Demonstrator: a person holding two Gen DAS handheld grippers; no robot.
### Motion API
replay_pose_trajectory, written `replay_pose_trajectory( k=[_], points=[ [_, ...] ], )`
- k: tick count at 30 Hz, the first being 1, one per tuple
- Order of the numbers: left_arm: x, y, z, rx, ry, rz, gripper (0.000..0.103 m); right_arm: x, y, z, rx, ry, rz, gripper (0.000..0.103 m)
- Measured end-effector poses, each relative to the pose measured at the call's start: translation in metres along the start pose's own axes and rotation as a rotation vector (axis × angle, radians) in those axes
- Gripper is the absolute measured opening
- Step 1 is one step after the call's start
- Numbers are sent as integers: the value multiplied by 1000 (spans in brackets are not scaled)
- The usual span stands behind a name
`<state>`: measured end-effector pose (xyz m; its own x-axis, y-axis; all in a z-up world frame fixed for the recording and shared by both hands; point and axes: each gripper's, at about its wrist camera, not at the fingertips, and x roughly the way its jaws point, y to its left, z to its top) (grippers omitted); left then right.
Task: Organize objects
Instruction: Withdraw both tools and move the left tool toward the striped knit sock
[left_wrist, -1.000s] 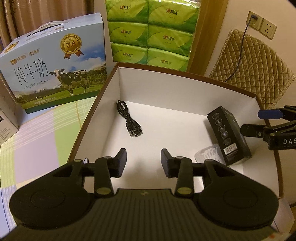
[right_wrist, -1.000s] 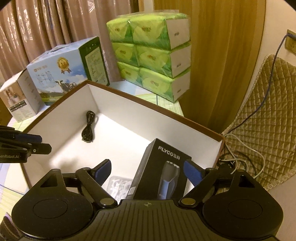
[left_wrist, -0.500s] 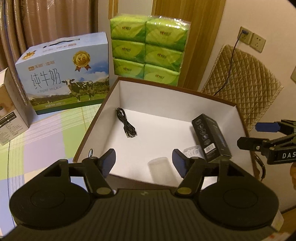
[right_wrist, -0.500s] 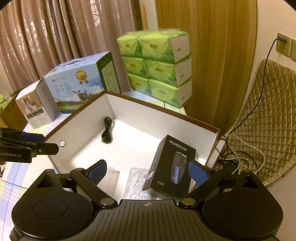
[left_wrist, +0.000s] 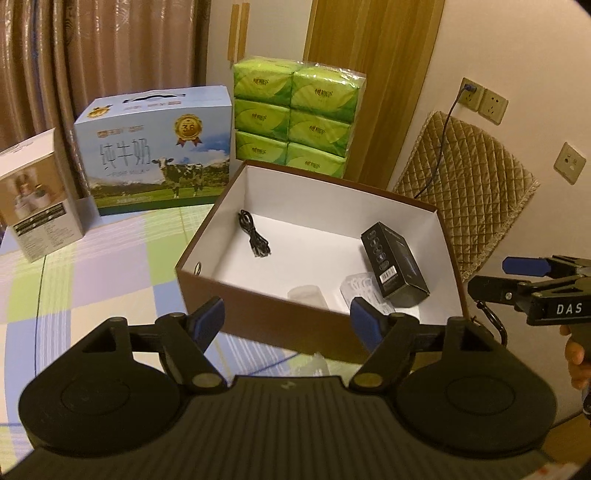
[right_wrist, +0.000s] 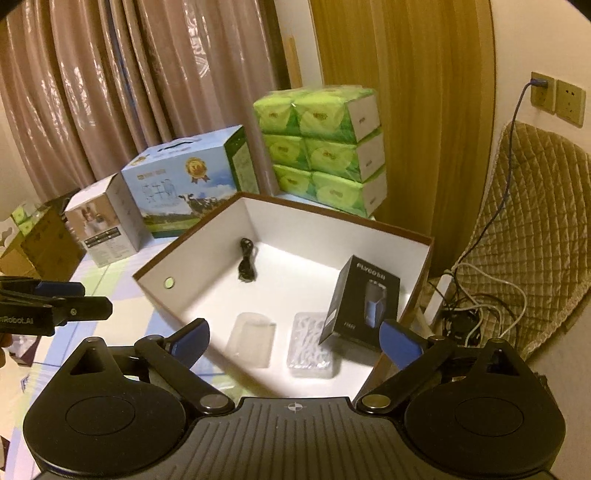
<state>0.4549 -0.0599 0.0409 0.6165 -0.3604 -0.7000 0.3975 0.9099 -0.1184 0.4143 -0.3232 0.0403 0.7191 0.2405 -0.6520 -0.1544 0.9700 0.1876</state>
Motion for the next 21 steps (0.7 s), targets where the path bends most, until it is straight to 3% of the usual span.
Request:
replay_pose_trajectory(
  k=[12, 21],
  points=[
    [-52, 16, -49, -17, 6, 1, 72, -31, 37, -34, 28, -5, 8, 97],
    [-74, 36, -93, -40, 61, -5, 72, -38, 73, -70, 36, 53, 18, 97]
  ],
)
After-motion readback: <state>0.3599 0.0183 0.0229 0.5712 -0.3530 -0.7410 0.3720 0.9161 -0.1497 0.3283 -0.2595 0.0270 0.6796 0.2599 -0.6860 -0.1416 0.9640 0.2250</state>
